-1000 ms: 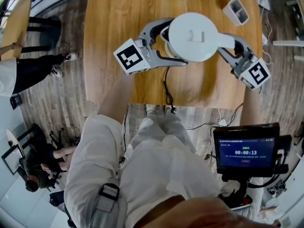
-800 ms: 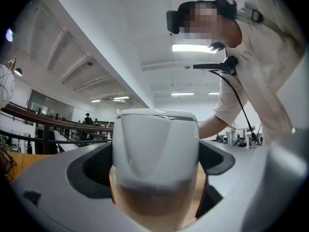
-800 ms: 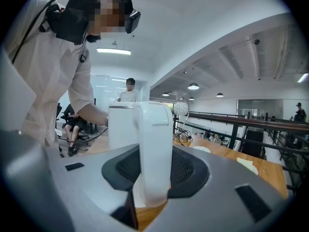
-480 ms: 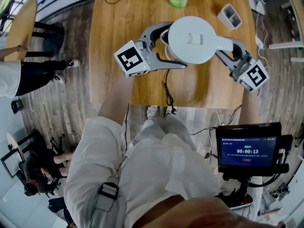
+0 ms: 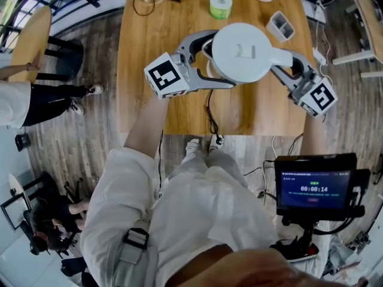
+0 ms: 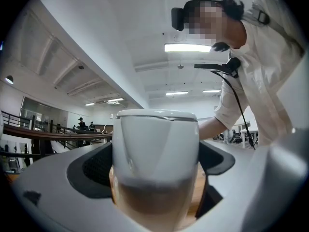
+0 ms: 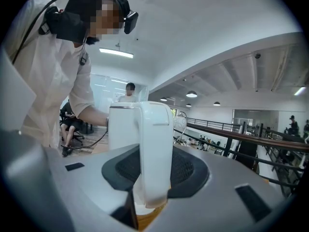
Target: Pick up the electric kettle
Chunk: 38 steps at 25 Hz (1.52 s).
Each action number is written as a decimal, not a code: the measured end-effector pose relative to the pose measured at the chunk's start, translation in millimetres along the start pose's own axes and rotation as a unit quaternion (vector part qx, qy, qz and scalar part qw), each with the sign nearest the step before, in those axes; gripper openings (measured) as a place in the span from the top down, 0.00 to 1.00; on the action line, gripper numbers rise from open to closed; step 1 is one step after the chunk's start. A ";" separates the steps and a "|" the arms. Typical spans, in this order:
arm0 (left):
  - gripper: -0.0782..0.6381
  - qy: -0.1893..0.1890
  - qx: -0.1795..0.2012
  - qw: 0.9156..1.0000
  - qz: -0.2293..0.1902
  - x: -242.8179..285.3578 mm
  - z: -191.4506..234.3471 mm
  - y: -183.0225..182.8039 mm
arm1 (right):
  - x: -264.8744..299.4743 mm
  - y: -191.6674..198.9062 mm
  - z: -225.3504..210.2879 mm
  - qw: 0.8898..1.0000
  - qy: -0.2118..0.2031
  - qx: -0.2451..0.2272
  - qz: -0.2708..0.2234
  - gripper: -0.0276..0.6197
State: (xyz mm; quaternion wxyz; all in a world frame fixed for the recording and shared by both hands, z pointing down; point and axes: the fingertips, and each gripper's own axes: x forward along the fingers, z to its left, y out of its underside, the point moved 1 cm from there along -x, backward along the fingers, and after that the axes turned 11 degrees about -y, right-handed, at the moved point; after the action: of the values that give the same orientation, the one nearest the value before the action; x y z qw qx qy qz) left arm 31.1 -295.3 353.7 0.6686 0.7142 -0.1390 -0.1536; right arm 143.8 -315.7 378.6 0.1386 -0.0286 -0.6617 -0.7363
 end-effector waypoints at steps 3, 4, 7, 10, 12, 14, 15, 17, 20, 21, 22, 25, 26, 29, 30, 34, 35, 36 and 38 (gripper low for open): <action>0.13 0.003 0.002 1.000 0.000 2.0 -0.8 -3.7 | -2.8 -4.1 -0.4 1.000 0.005 0.000 -0.004 0.75; 0.13 0.004 0.003 1.000 0.000 2.3 -1.4 -5.6 | -3.4 -7.4 -0.5 1.000 0.009 0.003 -0.009 0.75; 0.13 0.007 0.007 1.000 0.001 4.0 -3.0 -8.1 | -5.6 -11.6 -0.1 1.000 0.017 0.002 -0.019 0.75; 0.13 0.011 0.014 1.000 0.002 2.6 -15.1 -22.5 | -15.5 -21.4 11.8 1.000 0.016 -0.010 -0.010 0.75; 0.13 0.015 0.019 1.000 0.002 0.3 -26.9 -37.6 | -23.9 -35.0 22.9 1.000 0.020 -0.014 -0.010 0.75; 0.13 0.020 0.023 1.000 0.002 -0.8 -34.5 -47.0 | -29.0 -44.5 30.0 0.999 0.026 -0.014 -0.016 0.75; 0.13 0.023 0.024 0.999 0.002 -1.0 -36.7 -50.5 | -30.4 -48.5 32.0 0.999 0.030 -0.012 -0.021 0.75; 0.13 0.028 0.027 0.999 0.001 -1.7 -39.9 -57.4 | -33.2 -54.6 35.8 0.999 0.034 -0.014 -0.023 0.75; 0.13 0.033 0.030 0.999 0.002 -5.0 -49.7 -70.7 | -39.6 -65.6 46.7 0.999 0.037 -0.019 -0.016 0.75; 0.13 0.034 0.030 0.999 0.002 -6.6 -54.9 -75.3 | -42.2 -70.0 51.8 0.999 0.039 -0.019 -0.015 0.75; 0.13 0.035 0.030 0.999 0.002 -8.0 -59.9 -79.1 | -44.6 -73.5 56.7 0.999 0.041 -0.019 -0.016 0.75; 0.13 0.039 0.031 0.999 0.003 -13.7 -73.7 -83.9 | -47.6 -79.5 71.6 0.998 0.048 -0.014 -0.027 0.75; 0.13 0.040 0.031 0.999 0.004 -16.9 -79.2 -84.9 | -48.1 -79.7 78.6 0.998 0.048 -0.014 -0.027 0.75; 0.13 0.044 0.033 0.998 0.007 -26.4 -95.6 -89.8 | -50.0 -86.1 97.7 0.998 0.053 -0.013 -0.030 0.75; 0.13 0.044 0.034 0.998 0.007 -28.0 -98.1 -90.9 | -50.0 -89.6 100.0 0.998 0.057 -0.010 -0.036 0.75; 0.13 0.046 0.035 0.998 0.008 -29.5 -97.2 -91.1 | -48.5 -87.3 101.3 0.998 0.054 -0.014 -0.029 0.75; 0.13 0.046 0.035 0.998 0.008 -29.7 -96.4 -91.1 | -47.8 -88.1 100.5 0.998 0.056 -0.012 -0.032 0.75; 0.13 0.046 0.036 0.998 0.009 -29.8 -95.7 -91.4 | -47.1 -90.2 99.3 0.997 0.059 -0.009 -0.038 0.75; 0.13 0.046 0.036 0.998 0.009 -30.4 -94.8 -92.2 | -45.8 -92.9 98.2 0.997 0.062 -0.005 -0.045 0.75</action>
State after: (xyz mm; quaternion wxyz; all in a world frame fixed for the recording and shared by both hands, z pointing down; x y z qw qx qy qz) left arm 41.2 -190.4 268.3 0.6494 0.7429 -0.1198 -0.1099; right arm 151.4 -203.6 290.5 0.1456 0.0459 -0.6485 -0.7457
